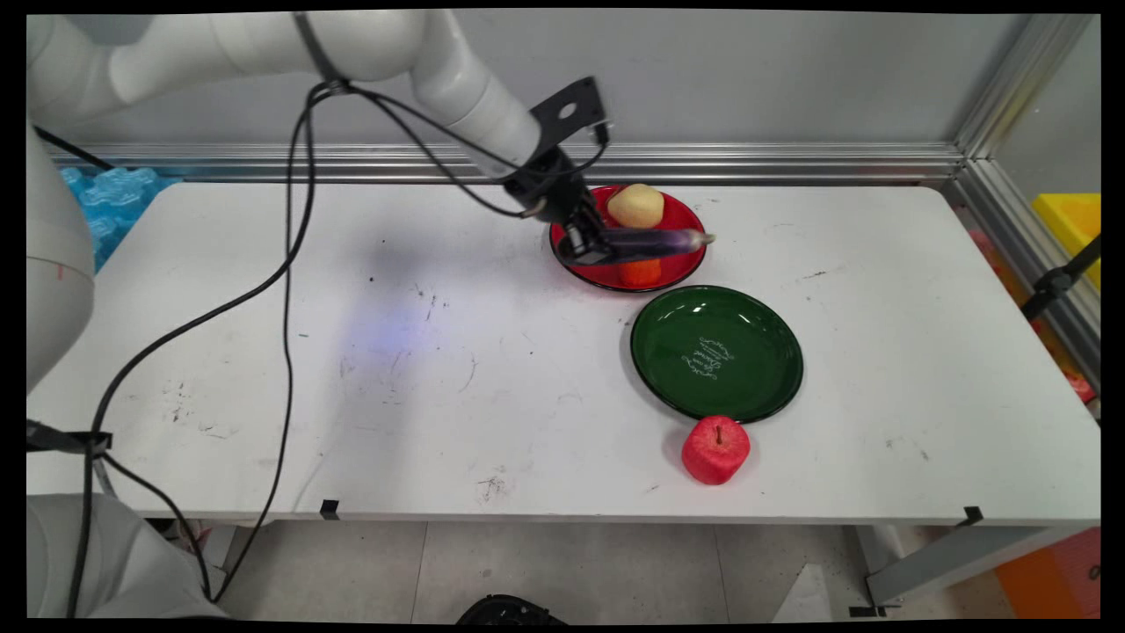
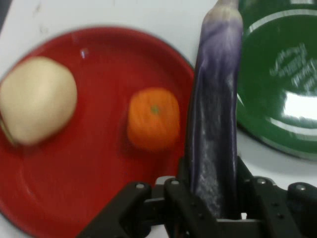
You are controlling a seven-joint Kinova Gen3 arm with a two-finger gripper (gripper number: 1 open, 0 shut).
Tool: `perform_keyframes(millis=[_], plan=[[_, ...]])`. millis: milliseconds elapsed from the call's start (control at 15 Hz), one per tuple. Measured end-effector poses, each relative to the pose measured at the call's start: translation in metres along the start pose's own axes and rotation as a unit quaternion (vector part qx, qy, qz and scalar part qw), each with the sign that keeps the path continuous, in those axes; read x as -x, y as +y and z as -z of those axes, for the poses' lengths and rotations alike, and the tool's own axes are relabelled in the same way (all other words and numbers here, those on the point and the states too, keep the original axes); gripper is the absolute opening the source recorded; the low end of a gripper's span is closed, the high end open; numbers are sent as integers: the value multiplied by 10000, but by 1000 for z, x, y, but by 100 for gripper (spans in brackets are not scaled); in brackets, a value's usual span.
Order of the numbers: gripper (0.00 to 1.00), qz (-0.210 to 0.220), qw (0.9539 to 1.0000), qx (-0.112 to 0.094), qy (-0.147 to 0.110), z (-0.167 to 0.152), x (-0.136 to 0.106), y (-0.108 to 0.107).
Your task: Place the picked object on the table
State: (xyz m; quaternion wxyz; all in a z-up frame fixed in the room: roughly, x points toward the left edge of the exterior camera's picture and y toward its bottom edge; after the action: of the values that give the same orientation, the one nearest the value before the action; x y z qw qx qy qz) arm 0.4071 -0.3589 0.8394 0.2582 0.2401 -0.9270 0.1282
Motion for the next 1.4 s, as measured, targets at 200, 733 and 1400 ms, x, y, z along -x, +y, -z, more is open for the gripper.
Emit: perform_keyframes(millis=[200,733,1400], plan=[[0,130,9998,19,-142,11,24,11],[0,317,9986,36,-432,23,73,27],[0,452,9979,23,-467,-2,109,28]])
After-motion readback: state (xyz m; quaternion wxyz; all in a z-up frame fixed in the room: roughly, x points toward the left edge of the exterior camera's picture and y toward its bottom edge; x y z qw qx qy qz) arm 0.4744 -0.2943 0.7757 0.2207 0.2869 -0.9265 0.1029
